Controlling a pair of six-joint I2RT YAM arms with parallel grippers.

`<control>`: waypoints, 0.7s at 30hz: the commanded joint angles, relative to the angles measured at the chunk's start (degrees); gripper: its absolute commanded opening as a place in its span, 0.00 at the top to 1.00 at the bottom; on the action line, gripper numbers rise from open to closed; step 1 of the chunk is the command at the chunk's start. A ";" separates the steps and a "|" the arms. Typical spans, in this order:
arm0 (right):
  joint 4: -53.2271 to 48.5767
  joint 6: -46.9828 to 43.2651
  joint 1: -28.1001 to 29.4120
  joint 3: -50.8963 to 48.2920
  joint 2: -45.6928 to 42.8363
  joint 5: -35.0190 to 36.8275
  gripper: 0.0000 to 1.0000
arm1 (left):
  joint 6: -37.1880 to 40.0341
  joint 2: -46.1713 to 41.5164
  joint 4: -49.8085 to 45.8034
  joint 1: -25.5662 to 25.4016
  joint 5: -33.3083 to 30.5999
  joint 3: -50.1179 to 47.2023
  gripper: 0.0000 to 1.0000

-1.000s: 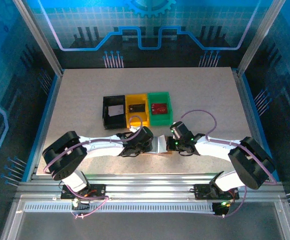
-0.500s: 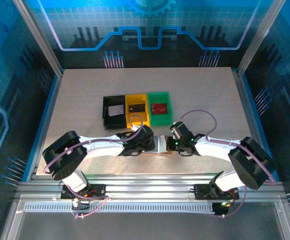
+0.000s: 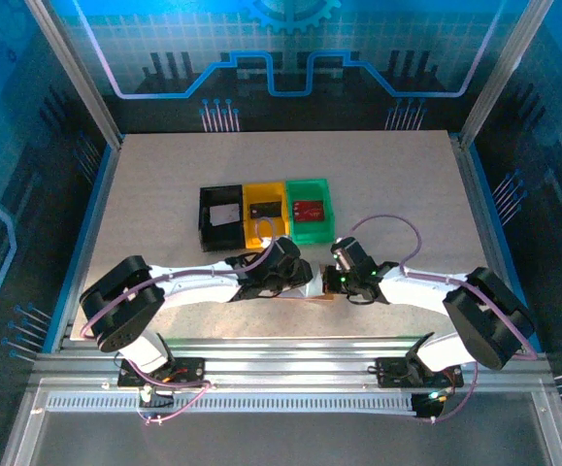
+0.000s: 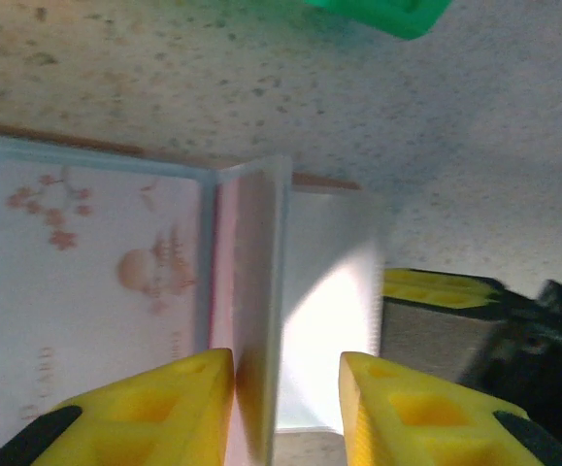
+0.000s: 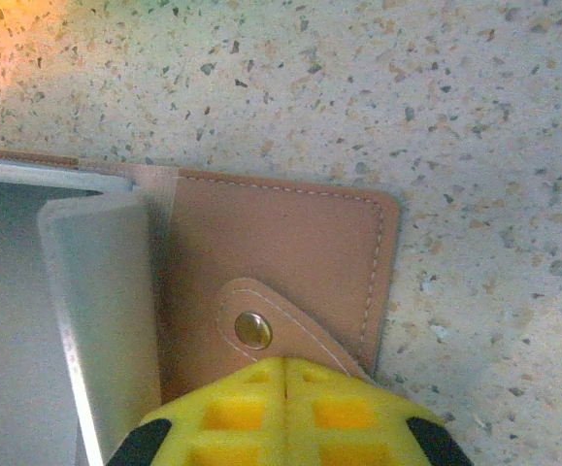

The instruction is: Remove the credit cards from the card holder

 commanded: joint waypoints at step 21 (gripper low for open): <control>-13.08 -1.26 -7.13 -5.81 -16.96 -5.17 0.82 | 1.54 0.31 -1.30 -1.92 -0.90 3.99 0.63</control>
